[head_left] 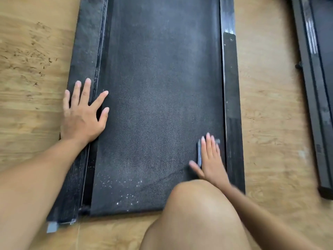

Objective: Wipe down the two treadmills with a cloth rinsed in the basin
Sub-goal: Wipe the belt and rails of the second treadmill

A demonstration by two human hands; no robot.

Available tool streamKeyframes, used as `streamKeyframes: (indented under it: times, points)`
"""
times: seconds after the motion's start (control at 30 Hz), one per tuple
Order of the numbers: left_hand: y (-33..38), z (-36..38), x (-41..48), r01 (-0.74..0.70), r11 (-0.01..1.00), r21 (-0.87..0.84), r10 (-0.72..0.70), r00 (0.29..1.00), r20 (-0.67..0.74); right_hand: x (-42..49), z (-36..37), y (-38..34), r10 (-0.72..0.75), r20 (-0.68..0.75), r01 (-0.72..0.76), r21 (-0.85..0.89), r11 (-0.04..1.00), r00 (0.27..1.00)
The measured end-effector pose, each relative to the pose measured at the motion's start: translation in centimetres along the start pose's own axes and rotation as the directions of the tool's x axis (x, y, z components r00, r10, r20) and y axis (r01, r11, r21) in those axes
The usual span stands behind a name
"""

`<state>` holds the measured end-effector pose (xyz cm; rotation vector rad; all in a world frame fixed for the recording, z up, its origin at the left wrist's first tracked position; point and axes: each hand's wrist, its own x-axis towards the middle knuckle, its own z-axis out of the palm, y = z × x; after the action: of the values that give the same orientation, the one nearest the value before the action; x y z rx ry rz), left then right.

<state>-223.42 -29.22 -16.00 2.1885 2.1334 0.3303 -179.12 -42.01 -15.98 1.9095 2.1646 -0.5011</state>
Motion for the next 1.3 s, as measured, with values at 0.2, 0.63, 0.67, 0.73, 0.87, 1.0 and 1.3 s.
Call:
streamKeyframes:
  times: [0.2,0.63,0.67,0.73,0.87,1.0,1.3]
  points:
    - [-0.4,0.3,-0.2,-0.013,1.0,-0.007,0.013,1.0,-0.013,-6.2,2.9,0.1,0.027,0.123,-0.022,-0.04,0.999,0.992]
    - [-1.4,-1.1,-4.0,0.079,0.989,-0.123,-0.054,0.98,0.194,6.4,-4.3,1.4,0.106,0.024,-0.108,0.108,0.988,0.994]
    - [-1.0,-1.2,-5.5,0.094,0.991,-0.096,-0.069,0.97,0.231,3.2,-2.6,2.1,0.083,0.05,-0.088,0.115,0.989,0.995]
    - [-0.3,-1.4,-7.2,0.096,0.995,-0.031,-0.078,0.923,0.376,-3.0,1.1,2.7,0.078,0.107,-0.088,0.09,0.992,0.991]
    - [-0.2,-2.3,-5.4,0.095,0.995,-0.017,-0.067,0.807,0.587,-3.8,2.4,2.2,0.069,0.066,-0.074,0.081,0.994,0.995]
    - [-0.3,-2.7,-5.1,0.075,0.997,-0.025,-0.04,0.753,0.657,6.9,-3.8,-1.4,0.096,-0.085,-0.086,0.112,0.99,0.992]
    - [-0.9,-1.9,-6.4,0.068,0.998,0.004,-0.059,0.837,0.544,13.4,-5.5,-2.8,0.14,-0.139,-0.127,0.097,0.987,0.98]
